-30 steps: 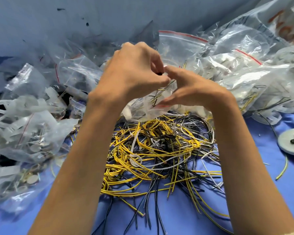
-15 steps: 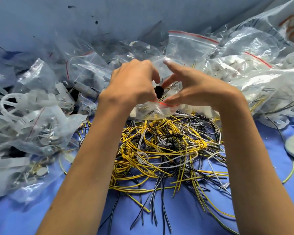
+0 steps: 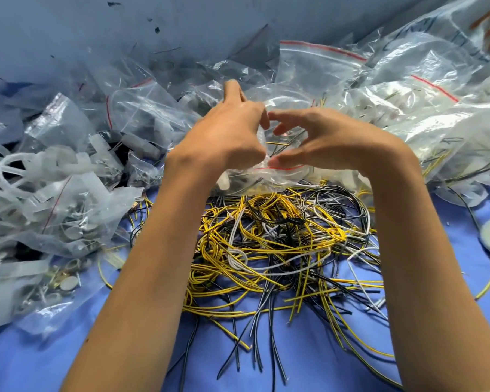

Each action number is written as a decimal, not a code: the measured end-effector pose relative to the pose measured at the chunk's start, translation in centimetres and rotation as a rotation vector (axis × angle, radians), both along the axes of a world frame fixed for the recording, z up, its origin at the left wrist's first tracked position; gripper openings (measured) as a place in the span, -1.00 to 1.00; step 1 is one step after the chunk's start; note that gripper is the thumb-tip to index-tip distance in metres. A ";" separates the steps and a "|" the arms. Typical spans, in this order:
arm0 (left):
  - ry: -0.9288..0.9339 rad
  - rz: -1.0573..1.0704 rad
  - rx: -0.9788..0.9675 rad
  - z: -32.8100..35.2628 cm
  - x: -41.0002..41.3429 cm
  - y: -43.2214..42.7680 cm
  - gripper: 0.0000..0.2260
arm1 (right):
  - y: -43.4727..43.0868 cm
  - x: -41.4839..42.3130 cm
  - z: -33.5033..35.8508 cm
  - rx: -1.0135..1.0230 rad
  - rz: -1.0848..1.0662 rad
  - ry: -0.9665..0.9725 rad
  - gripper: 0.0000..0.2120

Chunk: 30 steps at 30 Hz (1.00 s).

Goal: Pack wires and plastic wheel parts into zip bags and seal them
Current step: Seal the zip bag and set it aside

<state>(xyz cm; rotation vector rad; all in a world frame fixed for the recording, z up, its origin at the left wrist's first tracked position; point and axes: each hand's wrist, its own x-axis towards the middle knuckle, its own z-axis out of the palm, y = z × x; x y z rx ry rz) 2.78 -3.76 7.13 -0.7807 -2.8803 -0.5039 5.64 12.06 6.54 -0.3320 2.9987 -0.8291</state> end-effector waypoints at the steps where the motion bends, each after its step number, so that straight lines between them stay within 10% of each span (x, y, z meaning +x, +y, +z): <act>1: -0.076 -0.044 -0.034 0.2 -0.1 -0.3 -0.70 | 0.0 0.0 0.0 0.001 0.005 -0.007 -0.28; 4: -0.330 -0.212 -0.147 0.3 -0.5 -1.7 -0.90 | -0.1 0.0 0.0 0.014 0.003 -0.028 -0.35; 8: -0.575 -0.183 0.388 -0.6 -1.6 -3.5 -0.83 | -0.1 0.2 -0.1 0.020 0.006 -0.084 -0.42; 16: -0.357 0.361 -0.033 -5.1 -7.3 -8.5 -0.88 | -0.1 0.2 -0.1 -0.003 0.004 -0.134 -0.46; 30: -0.251 0.416 0.223 -4.3 -5.3 -8.7 -0.79 | -0.9 0.3 0.1 0.004 0.011 -0.119 -0.52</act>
